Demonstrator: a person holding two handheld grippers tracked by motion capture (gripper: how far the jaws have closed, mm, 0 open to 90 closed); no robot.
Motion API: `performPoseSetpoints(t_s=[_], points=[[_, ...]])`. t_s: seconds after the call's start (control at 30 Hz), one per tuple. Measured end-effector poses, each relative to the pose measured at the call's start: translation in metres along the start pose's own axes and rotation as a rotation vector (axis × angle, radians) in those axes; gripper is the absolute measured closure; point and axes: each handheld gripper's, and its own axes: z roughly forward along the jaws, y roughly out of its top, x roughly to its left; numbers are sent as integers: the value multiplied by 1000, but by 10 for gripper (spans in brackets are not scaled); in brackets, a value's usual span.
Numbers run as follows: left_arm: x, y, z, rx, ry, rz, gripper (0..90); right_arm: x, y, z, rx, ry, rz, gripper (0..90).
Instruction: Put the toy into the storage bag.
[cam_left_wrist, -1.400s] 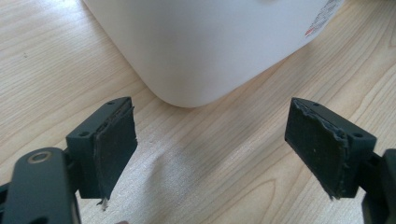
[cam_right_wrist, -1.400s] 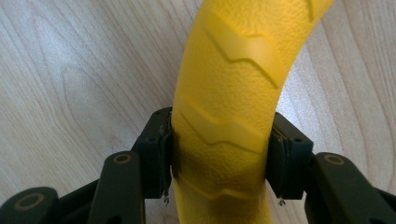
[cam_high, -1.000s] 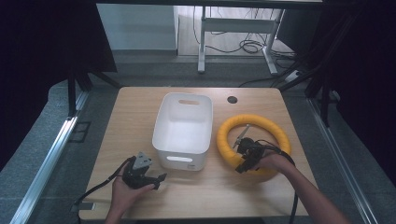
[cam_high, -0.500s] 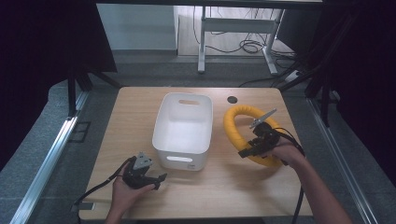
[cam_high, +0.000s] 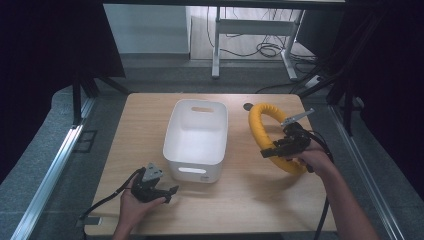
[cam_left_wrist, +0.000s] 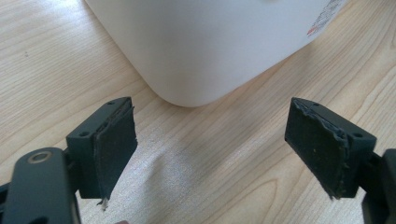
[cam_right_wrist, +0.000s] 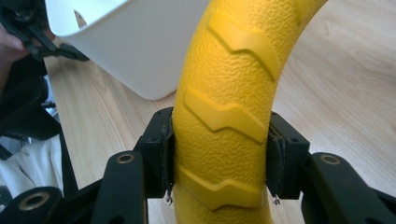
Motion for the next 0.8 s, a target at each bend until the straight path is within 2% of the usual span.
performPoseSetpoints(t_s=[0.63, 0.8], points=[[0, 0, 0, 0, 1, 1, 167, -6, -2, -26, -158, 1, 17, 516], [0, 0, -1, -6, 1, -3, 167, -4, -2, -36, -240, 9, 13, 516]])
